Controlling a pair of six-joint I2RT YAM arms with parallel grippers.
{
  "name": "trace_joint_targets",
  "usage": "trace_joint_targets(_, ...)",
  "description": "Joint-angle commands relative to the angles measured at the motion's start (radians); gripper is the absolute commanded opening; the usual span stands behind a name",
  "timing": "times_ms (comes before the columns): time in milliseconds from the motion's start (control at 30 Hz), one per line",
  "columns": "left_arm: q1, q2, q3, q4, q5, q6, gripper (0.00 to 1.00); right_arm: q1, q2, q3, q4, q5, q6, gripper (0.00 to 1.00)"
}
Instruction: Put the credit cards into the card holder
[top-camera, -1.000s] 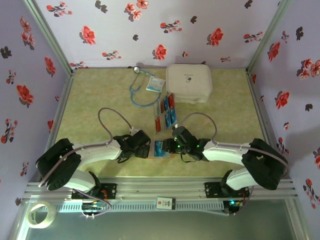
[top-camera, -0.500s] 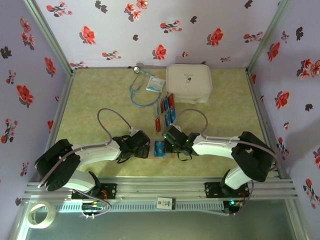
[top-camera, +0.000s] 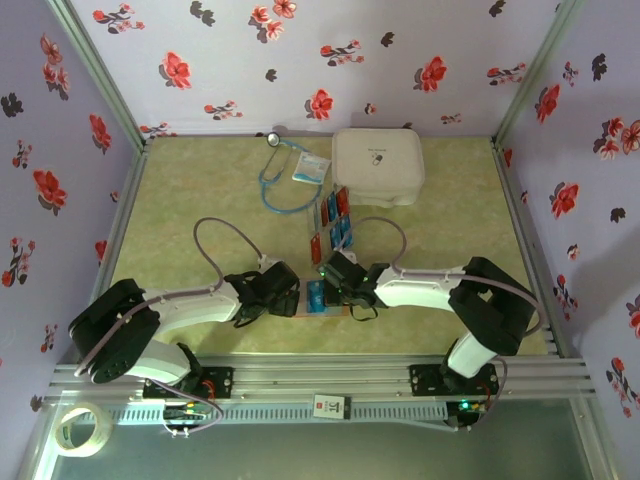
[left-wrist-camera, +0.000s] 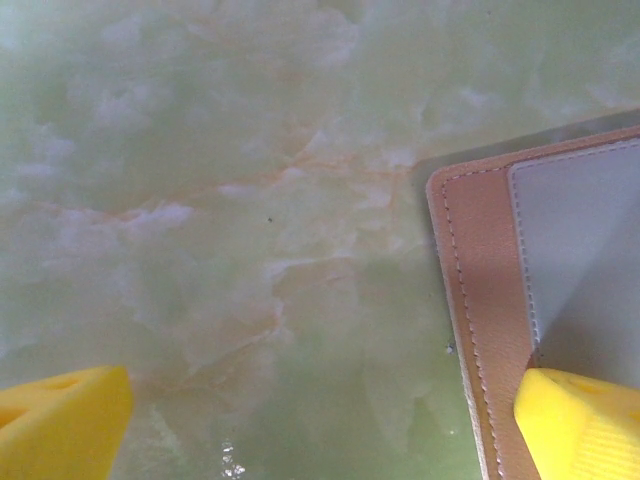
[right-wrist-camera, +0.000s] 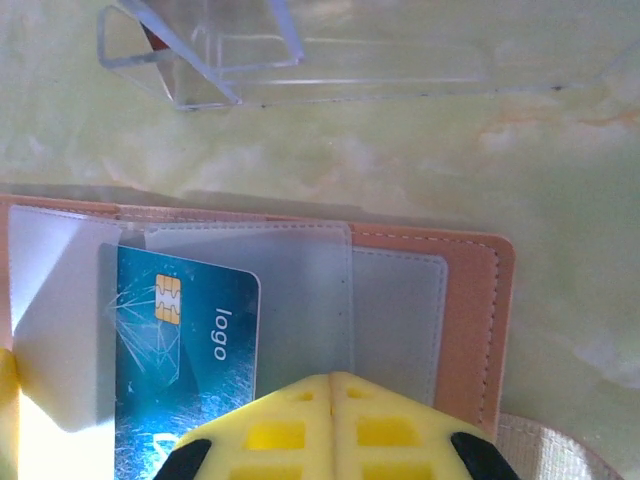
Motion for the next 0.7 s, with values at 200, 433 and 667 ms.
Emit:
trace_joint_targets(200,0.003,0.015,-0.029,-0.006,-0.011,0.012,1.00,0.022,0.041,0.056,-0.042,0.003,-0.026,0.00)
trace_joint_targets(433,0.004,0.009,-0.027,-0.009,-0.010,0.011,1.00,0.028,0.002,0.041,-0.086,0.036,-0.034,0.00)
trace_joint_targets(667,0.006,-0.034,-0.004,-0.048,-0.010,0.014,1.00,0.008,-0.121,-0.005,-0.149,0.089,-0.033,0.00)
